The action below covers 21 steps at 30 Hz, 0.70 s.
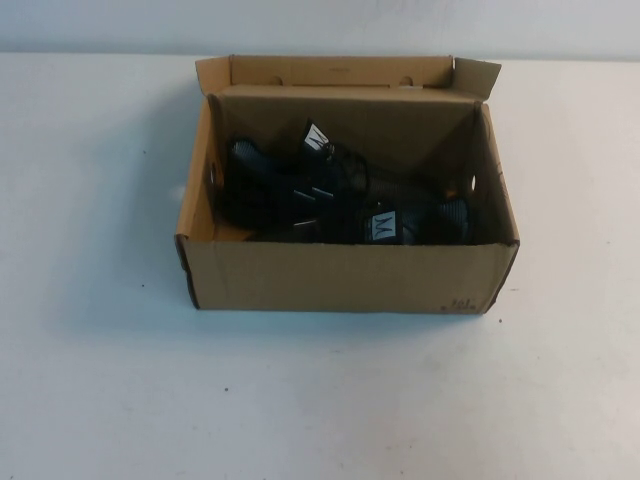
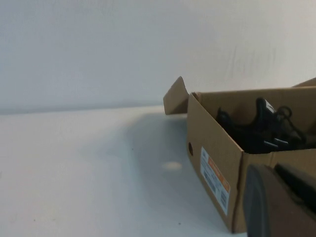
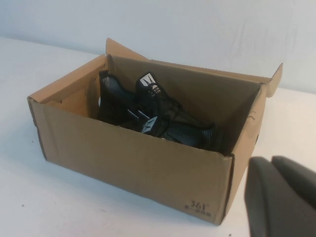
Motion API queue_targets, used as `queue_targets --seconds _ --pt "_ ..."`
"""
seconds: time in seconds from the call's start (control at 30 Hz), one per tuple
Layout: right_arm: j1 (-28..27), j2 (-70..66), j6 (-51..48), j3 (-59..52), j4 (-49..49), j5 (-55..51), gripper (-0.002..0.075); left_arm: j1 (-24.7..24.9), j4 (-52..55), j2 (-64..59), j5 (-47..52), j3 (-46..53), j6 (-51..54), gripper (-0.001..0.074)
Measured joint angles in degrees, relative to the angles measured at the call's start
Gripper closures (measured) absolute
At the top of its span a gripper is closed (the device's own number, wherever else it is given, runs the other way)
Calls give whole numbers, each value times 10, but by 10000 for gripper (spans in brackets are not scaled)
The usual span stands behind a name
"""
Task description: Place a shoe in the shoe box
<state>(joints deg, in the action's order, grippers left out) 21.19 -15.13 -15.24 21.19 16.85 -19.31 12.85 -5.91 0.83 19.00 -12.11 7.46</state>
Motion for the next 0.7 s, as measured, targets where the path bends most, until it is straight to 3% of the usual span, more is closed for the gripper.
queue_targets --seconds 0.27,0.43,0.7 --pt "0 0 0 -1 0 -1 742 18 36 0 -159 107 -12 736" --pt "0 0 0 -1 0 -1 742 38 47 0 -157 135 -27 736" --pt "0 0 0 -1 0 -1 742 42 73 0 -54 135 -28 736"
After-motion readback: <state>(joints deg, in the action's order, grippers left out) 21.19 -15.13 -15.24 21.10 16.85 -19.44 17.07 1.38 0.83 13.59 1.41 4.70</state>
